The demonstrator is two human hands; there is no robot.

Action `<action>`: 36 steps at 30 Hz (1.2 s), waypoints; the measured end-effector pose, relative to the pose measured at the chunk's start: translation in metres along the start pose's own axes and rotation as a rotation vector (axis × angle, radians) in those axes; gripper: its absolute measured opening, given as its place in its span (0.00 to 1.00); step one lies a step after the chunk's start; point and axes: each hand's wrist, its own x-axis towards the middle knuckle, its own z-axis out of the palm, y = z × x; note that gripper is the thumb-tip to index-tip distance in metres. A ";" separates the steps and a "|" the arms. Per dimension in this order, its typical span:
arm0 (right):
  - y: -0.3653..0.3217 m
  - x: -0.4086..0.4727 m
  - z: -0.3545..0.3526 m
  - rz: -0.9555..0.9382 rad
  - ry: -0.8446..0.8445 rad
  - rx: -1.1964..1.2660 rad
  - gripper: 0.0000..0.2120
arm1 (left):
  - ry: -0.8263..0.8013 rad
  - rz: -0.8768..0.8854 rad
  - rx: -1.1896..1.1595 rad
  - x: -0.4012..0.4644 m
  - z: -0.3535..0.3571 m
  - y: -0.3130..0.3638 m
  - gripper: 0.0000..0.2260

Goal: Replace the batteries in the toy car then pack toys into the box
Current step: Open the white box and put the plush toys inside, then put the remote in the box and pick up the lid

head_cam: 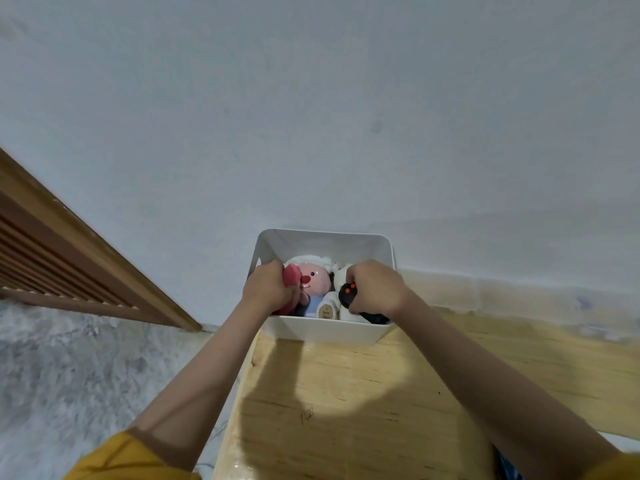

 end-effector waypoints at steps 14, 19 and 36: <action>0.004 0.005 0.018 -0.045 -0.042 0.078 0.22 | -0.010 -0.004 0.122 -0.008 -0.004 0.011 0.10; 0.004 -0.005 0.014 -0.047 0.045 0.140 0.28 | 0.006 -0.040 0.119 -0.013 -0.007 0.013 0.10; -0.018 -0.126 0.024 -0.015 0.450 0.424 0.26 | 0.170 0.247 -0.406 -0.130 -0.009 0.017 0.25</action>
